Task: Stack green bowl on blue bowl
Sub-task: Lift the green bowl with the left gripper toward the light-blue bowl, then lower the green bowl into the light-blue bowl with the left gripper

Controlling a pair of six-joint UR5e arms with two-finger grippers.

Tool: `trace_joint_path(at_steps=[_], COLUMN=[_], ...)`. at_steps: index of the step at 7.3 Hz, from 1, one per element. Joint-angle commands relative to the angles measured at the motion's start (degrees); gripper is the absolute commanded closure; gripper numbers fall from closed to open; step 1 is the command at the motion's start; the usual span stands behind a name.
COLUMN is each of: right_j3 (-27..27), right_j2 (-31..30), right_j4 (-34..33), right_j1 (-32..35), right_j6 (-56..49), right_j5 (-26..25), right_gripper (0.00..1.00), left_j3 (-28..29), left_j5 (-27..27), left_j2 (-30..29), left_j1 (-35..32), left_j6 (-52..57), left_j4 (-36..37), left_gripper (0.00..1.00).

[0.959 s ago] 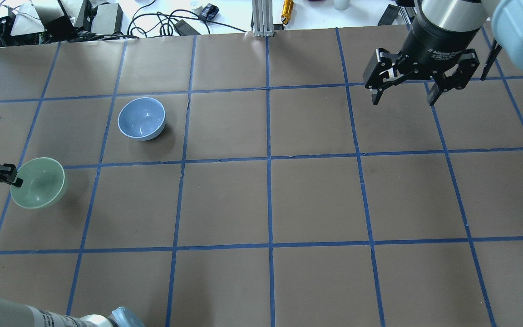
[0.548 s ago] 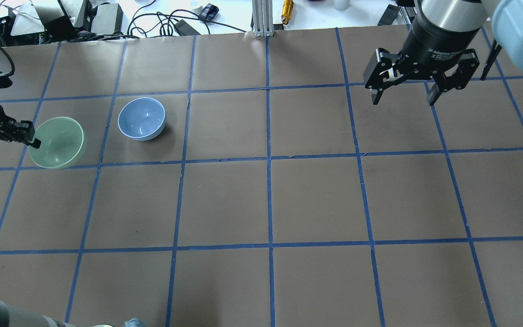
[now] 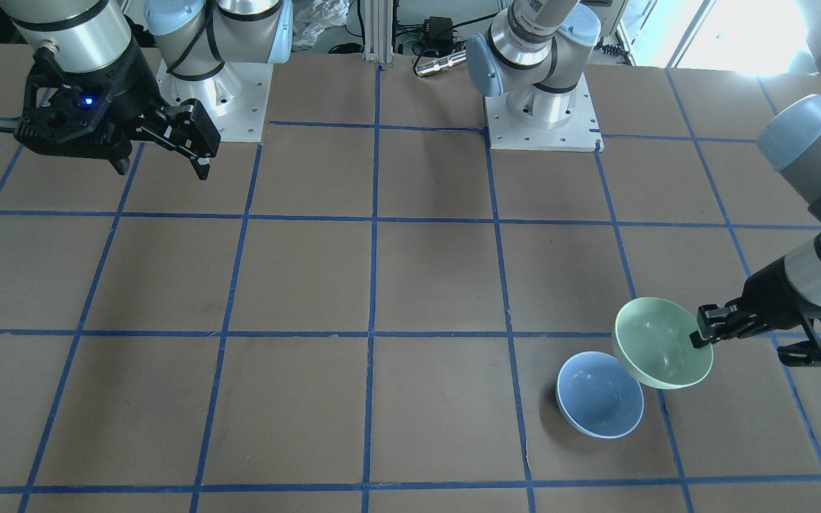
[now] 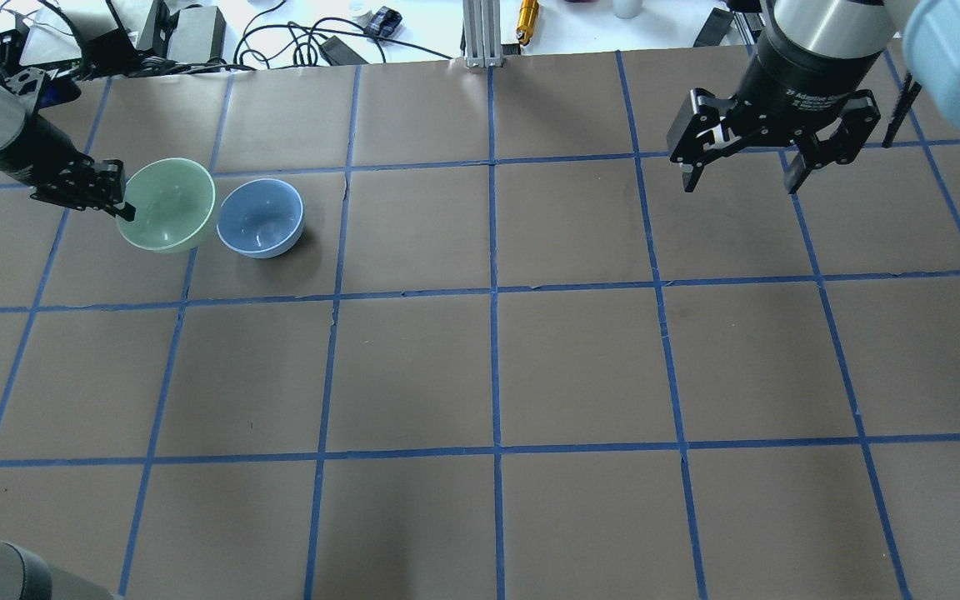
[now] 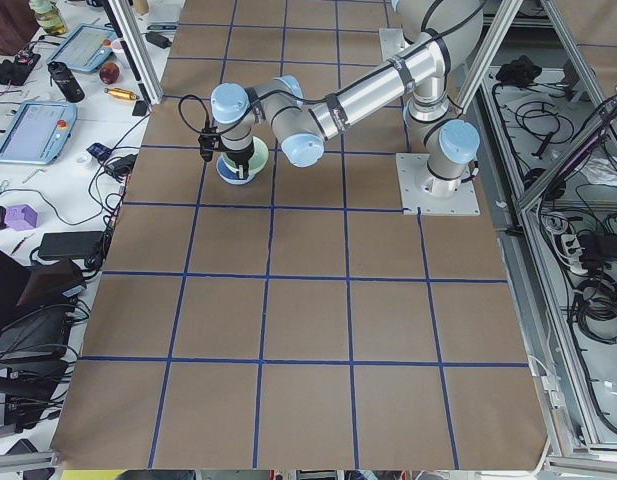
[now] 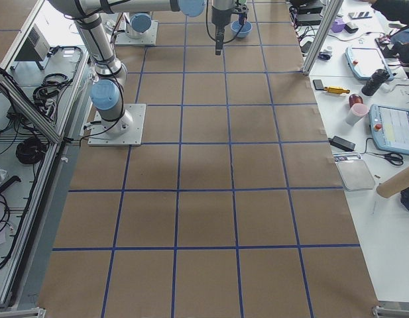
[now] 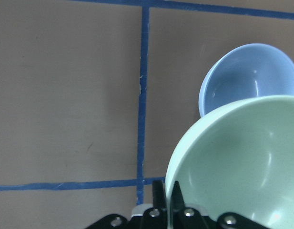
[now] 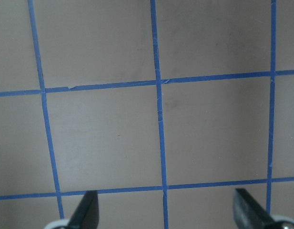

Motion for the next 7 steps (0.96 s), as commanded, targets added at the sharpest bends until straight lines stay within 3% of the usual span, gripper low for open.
trace_joint_path(at_steps=[1,4,7], right_j3=[0.0,0.1,0.1], right_j2=[0.0,0.0,0.0], right_j4=[-0.1,0.0,0.0], right_j1=[0.0,0.0,0.0], right_j6=[0.0,0.0,0.0], right_j5=[0.0,0.0,0.0], right_gripper=[0.00,0.00,0.00], left_j3=[1.2,1.3,1.3], left_j5=[-0.1,0.1,0.1], left_j2=[-2.7,-6.9,-8.2], left_j1=[-2.7,-3.5,-4.3], left_j6=[-4.3,-5.2,-6.5], left_j4=[0.5,5.7,5.7], left_gripper=[0.99,0.98,0.98])
